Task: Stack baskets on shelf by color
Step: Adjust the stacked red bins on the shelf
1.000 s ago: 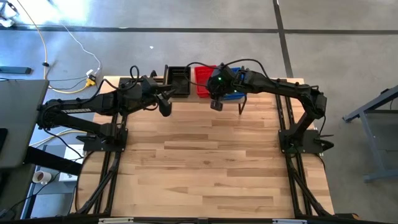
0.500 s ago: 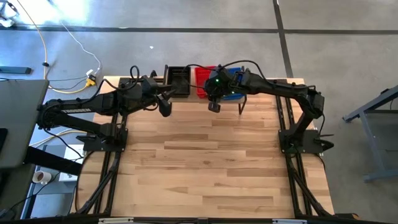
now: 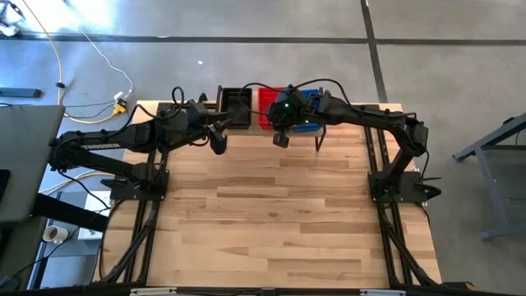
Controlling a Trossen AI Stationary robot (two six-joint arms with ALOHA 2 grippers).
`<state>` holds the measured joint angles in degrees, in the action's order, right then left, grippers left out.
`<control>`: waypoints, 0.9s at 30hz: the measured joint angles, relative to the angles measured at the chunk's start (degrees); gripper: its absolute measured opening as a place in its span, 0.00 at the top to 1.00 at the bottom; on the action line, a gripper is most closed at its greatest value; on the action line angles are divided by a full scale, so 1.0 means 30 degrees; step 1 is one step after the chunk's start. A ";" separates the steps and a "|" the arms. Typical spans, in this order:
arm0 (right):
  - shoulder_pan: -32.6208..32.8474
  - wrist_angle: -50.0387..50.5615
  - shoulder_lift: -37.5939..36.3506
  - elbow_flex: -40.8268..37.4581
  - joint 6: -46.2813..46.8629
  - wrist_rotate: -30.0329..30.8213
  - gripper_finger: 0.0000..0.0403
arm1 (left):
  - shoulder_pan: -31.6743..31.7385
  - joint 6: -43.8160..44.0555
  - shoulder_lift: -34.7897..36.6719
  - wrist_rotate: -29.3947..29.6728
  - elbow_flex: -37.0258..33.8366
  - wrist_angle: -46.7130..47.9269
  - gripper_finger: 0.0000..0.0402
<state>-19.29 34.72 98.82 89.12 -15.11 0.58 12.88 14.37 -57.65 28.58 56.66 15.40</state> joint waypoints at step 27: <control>0.0172 -0.0073 0.0316 0.0007 -0.0131 -0.0266 0.94 | -0.0007 0.0138 0.0004 -0.0597 0.0000 0.0076 0.70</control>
<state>-18.77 34.50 99.77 89.14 -15.51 -0.22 12.86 14.79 -57.64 26.79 56.66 15.63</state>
